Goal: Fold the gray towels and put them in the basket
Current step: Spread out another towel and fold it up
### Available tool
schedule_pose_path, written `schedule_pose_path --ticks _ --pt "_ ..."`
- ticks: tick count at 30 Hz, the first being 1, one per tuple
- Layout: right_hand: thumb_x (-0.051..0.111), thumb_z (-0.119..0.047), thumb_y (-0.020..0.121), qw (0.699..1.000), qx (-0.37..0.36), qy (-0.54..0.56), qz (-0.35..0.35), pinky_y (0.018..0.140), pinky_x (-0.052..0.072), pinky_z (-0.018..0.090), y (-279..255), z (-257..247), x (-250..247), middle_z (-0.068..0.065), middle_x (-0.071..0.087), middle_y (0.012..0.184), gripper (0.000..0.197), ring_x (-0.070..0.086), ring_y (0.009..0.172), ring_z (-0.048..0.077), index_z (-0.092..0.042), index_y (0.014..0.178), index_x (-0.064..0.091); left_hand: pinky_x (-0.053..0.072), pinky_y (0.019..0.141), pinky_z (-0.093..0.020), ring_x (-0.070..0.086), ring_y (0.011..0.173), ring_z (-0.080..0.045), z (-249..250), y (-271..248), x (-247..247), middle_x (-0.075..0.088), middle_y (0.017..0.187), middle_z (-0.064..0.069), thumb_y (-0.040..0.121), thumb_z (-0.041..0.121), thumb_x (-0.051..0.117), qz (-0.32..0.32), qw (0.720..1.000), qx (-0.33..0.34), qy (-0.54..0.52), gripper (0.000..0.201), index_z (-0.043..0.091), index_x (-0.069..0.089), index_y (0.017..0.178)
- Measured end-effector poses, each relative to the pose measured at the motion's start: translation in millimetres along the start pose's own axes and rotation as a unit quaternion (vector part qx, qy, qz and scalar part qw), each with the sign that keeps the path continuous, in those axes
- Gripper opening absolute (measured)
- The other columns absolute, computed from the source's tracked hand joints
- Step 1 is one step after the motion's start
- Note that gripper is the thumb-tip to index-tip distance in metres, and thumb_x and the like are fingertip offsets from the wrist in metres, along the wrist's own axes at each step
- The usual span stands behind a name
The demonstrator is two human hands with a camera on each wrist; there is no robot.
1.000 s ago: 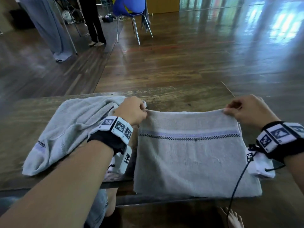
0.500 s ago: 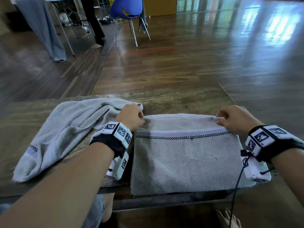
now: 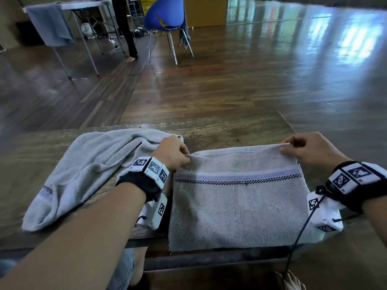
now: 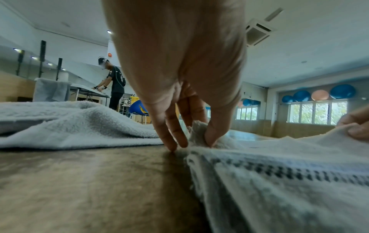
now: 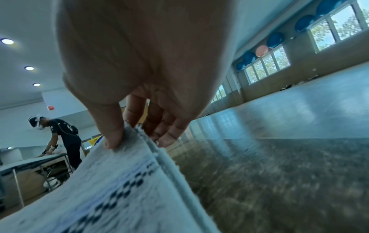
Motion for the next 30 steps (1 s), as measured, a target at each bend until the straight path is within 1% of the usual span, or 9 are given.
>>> schedule_pose_path --ticks 5,8,13,15,19,22,25,27,30 --pt "0.078 -0.012 0.085 0.996 0.029 0.079 0.016 0.066 0.05 0.027 -3 2 -9 0.005 0.074 0.074 0.006 0.066 0.062 0.012 -0.015 0.08 0.077 0.047 0.057 -0.025 0.056 0.061 -0.012 0 -8 -12 0.067 0.068 0.0 0.073 0.007 0.079 0.008 0.998 -0.017 -0.063 0.009 0.012 0.082 0.081" --pt "0.078 -0.011 0.084 0.997 0.024 0.076 0.02 0.056 0.053 0.021 -5 3 -15 -0.002 0.075 0.069 0.013 0.065 0.056 0.003 -0.021 0.076 0.078 0.058 0.073 -0.037 0.068 0.075 -0.024 -2 -15 -21 0.076 0.076 -0.011 0.073 0.009 0.083 0.001 0.996 -0.038 -0.081 0.009 0.011 0.082 0.081" --pt "0.079 -0.008 0.083 0.998 -0.004 0.056 0.023 0.065 0.058 0.026 -11 0 -21 -0.002 0.077 0.075 0.026 0.07 0.069 0.012 -0.034 0.082 0.078 0.046 0.054 -0.016 0.061 0.063 -0.011 -7 -25 -38 0.075 0.073 -0.009 0.067 0.01 0.089 0.043 0.988 -0.057 -0.14 0.014 0.018 0.08 0.072" --pt "0.081 -0.012 0.081 0.999 -0.01 0.027 0.04 0.075 0.056 0.035 -15 -2 -25 0.0 0.077 0.08 0.023 0.071 0.078 0.017 -0.034 0.086 0.076 0.048 0.056 -0.015 0.066 0.066 -0.012 -5 -29 -41 0.075 0.072 -0.006 0.066 0.008 0.09 0.044 0.988 -0.051 -0.14 0.014 0.014 0.08 0.074" --pt "0.081 -0.022 0.08 0.988 -0.044 -0.147 0.033 0.072 0.047 0.026 -25 -13 -26 -0.015 0.073 0.073 0.024 0.067 0.076 0.004 -0.043 0.073 0.071 0.046 0.053 -0.008 0.064 0.062 -0.004 7 -33 -40 0.07 0.069 0.003 0.065 0.007 0.09 0.061 0.994 -0.02 -0.086 0.024 0.009 0.075 0.083" --pt "0.082 -0.026 0.079 0.97 -0.013 -0.242 -0.023 0.06 0.04 0.02 -27 -18 -19 -0.01 0.068 0.065 0.022 0.061 0.067 0.007 -0.032 0.063 0.068 0.057 0.065 -0.025 0.065 0.068 -0.013 15 -32 -34 0.067 0.069 0.006 0.076 0.013 0.084 0.001 1.0 -0.024 0.013 0.009 0.016 0.078 0.082" --pt "0.074 -0.03 0.083 0.959 0.056 -0.276 -0.038 0.071 0.045 0.029 -24 -19 -16 0.007 0.069 0.083 0.018 0.063 0.077 0.025 -0.023 0.07 0.064 0.063 0.065 -0.036 0.071 0.062 -0.023 21 -34 -33 0.073 0.069 -0.007 0.082 0.012 0.078 -0.056 0.996 -0.065 -0.001 0.005 0.014 0.075 0.078" --pt "0.066 -0.031 0.085 0.957 0.075 -0.278 -0.024 0.077 0.05 0.036 -21 -28 -17 0.013 0.067 0.093 0.01 0.063 0.084 0.031 -0.024 0.078 0.062 0.063 0.061 -0.038 0.072 0.058 -0.026 25 -35 -42 0.073 0.07 -0.018 0.085 0.005 0.074 -0.038 0.991 -0.08 -0.096 0.005 0.006 0.071 0.081" --pt "0.058 -0.028 0.086 0.978 0.045 -0.184 0.087 0.076 0.054 0.036 -13 -55 -27 0.016 0.068 0.095 0.009 0.067 0.083 0.031 -0.021 0.091 0.059 0.063 0.065 -0.043 0.074 0.067 -0.029 35 -32 -62 0.073 0.079 -0.023 0.087 0.001 0.071 0.088 0.964 -0.066 -0.242 0.004 -0.002 0.069 0.086"
Point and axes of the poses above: each hand's wrist, its own y-axis towards the middle knuckle, its own x-axis out of the palm, z = x × y, the point moved 3 cm from there along y, towards the middle knuckle
